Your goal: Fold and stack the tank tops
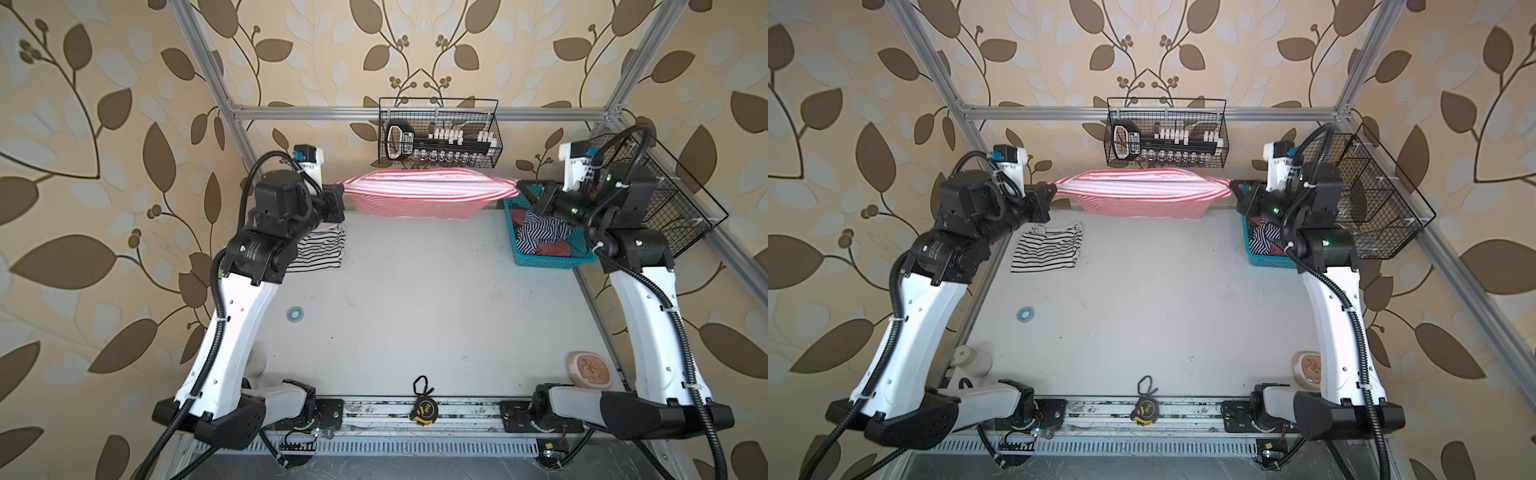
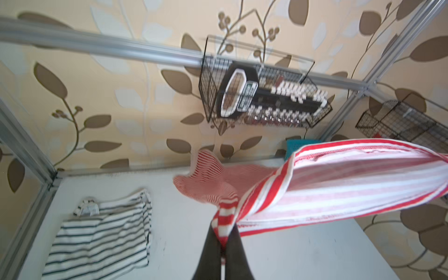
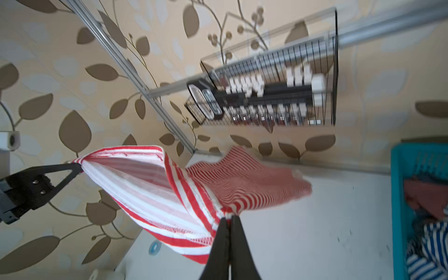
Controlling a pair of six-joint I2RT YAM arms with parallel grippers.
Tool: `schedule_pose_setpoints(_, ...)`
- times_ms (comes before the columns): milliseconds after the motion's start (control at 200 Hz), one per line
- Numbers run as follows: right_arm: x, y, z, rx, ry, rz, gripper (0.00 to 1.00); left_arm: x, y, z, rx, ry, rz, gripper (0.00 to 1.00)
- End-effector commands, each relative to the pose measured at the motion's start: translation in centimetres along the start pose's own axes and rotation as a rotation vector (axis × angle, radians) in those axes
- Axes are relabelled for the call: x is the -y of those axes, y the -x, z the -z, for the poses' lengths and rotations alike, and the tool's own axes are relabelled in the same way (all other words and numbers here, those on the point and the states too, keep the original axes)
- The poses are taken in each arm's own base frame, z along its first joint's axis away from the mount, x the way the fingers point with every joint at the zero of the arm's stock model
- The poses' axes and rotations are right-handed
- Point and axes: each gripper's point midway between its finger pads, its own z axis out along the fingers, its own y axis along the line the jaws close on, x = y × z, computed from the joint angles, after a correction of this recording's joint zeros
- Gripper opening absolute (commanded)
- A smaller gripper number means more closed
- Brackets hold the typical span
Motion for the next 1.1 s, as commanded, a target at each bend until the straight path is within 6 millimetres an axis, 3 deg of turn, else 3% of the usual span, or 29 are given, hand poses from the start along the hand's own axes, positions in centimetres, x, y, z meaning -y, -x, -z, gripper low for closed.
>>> schedule_pose_setpoints(0, 1.8, -7.4, -0.6, -0.142, -0.058, -0.002, 0.0, -0.1, -8.5, -2.2, -0.181, -0.076, 0.153, 0.0)
schedule_pose_setpoints(115, 2.6, -16.7, -0.7, -0.367, -0.12, -0.066, 0.0, -0.5, -18.1, -1.9, -0.368, -0.057, 0.281, 0.0)
schedule_pose_setpoints(175, 2.6, -20.4, -0.6, -0.441, -0.14, -0.101, 0.01, -0.6, -22.0, -1.0, -0.444, -0.023, 0.311, 0.12)
schedule_pose_setpoints(240, 2.4, -23.3, 0.0, -0.506, -0.162, -0.123, 0.08, -0.3, -24.8, 0.5, -0.506, -0.006, 0.332, 0.14)
schedule_pose_setpoints(335, 2.9, -25.6, 1.4, -0.567, -0.231, -0.133, 0.2, 0.6, -26.4, 2.7, -0.559, -0.021, 0.365, 0.25)
schedule_pose_setpoints(450, 3.8, -26.5, 3.0, -0.618, -0.301, -0.127, 0.5, 1.5, -27.0, 4.7, -0.613, -0.059, 0.391, 0.5)
schedule_pose_setpoints(500, 4.1, -26.7, 3.5, -0.631, -0.329, -0.12, 0.56, 2.1, -27.4, 5.3, -0.647, -0.087, 0.405, 0.56)
schedule_pose_setpoints(620, 4.3, -26.4, 3.6, -0.62, -0.341, -0.115, 0.57, 2.5, -28.0, 5.7, -0.678, -0.107, 0.419, 0.57)
schedule_pose_setpoints(705, 4.0, -26.4, 2.7, -0.606, -0.316, -0.126, 0.49, 1.9, -27.3, 4.7, -0.639, -0.07, 0.383, 0.58)
schedule_pose_setpoints(830, 3.3, -27.0, 0.5, -0.607, -0.254, -0.154, 0.32, 1.0, -23.9, 1.5, -0.555, 0.025, 0.286, 0.55)
schedule_pose_setpoints(940, 1.9, -27.7, -2.3, -0.612, -0.192, -0.156, 0.21, -0.2, -20.3, -2.5, -0.511, 0.153, 0.164, 0.53)
schedule_pose_setpoints(1070, -1.2, -29.8, -6.3, -0.661, -0.088, -0.15, 0.19, -2.0, -17.6, -8.7, -0.53, 0.204, 0.147, 0.46)
schedule_pose_setpoints(1095, -1.7, -30.4, -7.1, -0.679, -0.071, -0.153, 0.21, -2.8, -17.9, -10.4, -0.554, 0.214, 0.166, 0.44)
